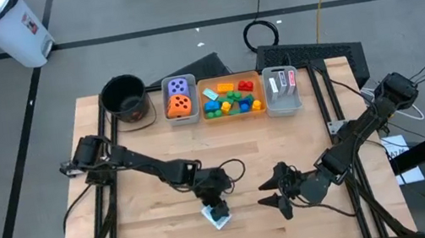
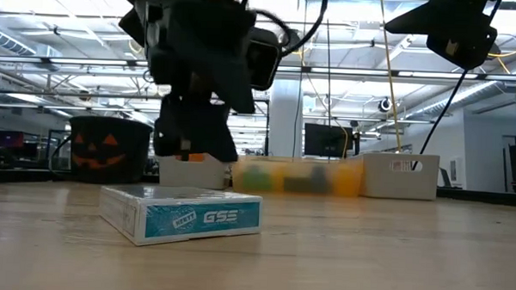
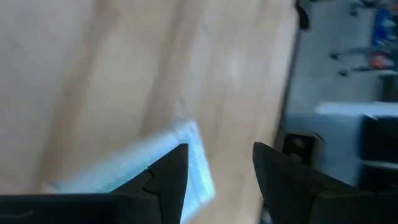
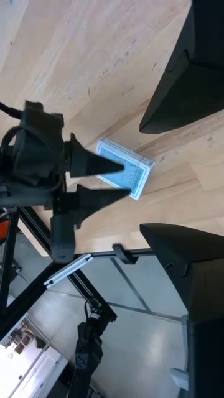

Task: Pick & Place Toys
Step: Put the blue deck of cards into the right gray bin

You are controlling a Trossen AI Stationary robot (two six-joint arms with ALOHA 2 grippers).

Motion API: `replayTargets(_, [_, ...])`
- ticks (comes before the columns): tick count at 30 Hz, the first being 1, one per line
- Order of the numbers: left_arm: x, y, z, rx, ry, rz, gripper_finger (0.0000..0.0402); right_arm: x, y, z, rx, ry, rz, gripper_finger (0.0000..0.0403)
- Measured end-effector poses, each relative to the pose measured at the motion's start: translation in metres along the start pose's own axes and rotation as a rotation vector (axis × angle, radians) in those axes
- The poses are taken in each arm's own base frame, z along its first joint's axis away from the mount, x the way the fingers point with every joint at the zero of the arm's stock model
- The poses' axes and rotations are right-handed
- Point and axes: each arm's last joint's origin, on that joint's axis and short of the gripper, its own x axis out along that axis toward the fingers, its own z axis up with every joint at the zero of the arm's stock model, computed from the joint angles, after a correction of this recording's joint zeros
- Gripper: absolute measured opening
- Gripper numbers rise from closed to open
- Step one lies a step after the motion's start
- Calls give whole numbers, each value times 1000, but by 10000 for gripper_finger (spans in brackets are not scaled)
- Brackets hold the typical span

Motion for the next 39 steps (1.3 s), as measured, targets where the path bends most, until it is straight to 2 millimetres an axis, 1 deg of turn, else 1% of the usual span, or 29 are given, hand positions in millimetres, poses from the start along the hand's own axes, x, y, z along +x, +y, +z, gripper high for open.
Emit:
replayTargets(4, [-1,-6,-5,-61,88,-68,186,0,0,0,2,0,0,238])
replayTargets(7, [4,-13,-16,-113,151,-80,186,0,0,0,-2,2,-2,238])
replayTargets(13, [13,-19,-41,-170,201,36,186,0,0,0,-20,3,-3,238])
replayTargets(17, [16,-22,-48,-178,165,92,186,0,-1,0,-38,3,-5,238])
replayTargets(20, [15,-20,-46,-179,132,120,186,1,-1,1,-50,0,-8,238])
replayTargets(26, [11,-10,-43,-205,127,193,186,2,-3,3,-49,-4,-14,238])
replayTargets(35, [6,-1,-28,-200,54,209,186,2,-3,3,-70,-3,-15,238])
replayTargets(39, [4,0,-20,-188,10,175,186,2,-3,2,-77,-1,-18,238])
